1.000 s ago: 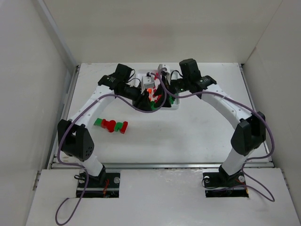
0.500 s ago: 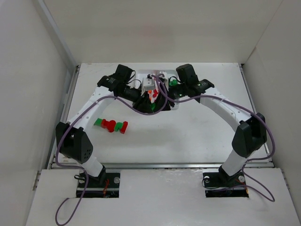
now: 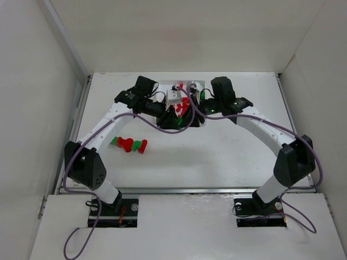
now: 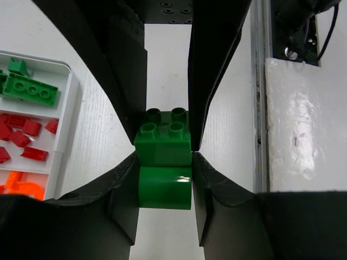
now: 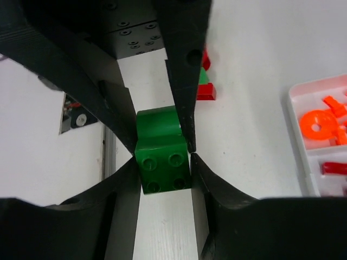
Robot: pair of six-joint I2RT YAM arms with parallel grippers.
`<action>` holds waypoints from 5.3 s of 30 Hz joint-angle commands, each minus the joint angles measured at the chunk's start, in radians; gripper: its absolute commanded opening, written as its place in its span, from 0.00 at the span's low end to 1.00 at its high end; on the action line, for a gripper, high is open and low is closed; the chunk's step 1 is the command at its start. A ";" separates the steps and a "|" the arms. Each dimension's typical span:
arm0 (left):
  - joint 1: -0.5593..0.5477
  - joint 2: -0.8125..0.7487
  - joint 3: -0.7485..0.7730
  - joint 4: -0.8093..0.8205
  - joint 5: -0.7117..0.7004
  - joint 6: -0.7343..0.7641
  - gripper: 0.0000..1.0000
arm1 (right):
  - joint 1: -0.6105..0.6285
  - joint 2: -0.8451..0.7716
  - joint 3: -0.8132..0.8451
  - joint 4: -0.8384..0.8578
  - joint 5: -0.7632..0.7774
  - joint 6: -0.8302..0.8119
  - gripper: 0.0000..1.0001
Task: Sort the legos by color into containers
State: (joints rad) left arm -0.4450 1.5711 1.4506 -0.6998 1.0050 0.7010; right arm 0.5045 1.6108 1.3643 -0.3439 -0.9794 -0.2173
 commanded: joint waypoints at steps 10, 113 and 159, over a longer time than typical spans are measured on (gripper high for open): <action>0.025 -0.042 -0.071 0.098 -0.250 -0.212 0.00 | -0.158 0.089 0.096 0.212 0.576 0.361 0.00; -0.092 -0.149 0.054 -0.109 -0.017 0.075 0.00 | 0.151 -0.147 -0.103 0.163 0.136 -0.195 0.34; -0.049 -0.180 -0.220 0.344 -0.910 -0.491 0.86 | 0.072 0.104 -0.064 0.174 0.760 0.048 0.00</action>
State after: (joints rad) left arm -0.4904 1.3952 1.2457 -0.4435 0.2867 0.3138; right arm 0.6113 1.6508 1.2362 -0.2081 -0.3985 -0.2756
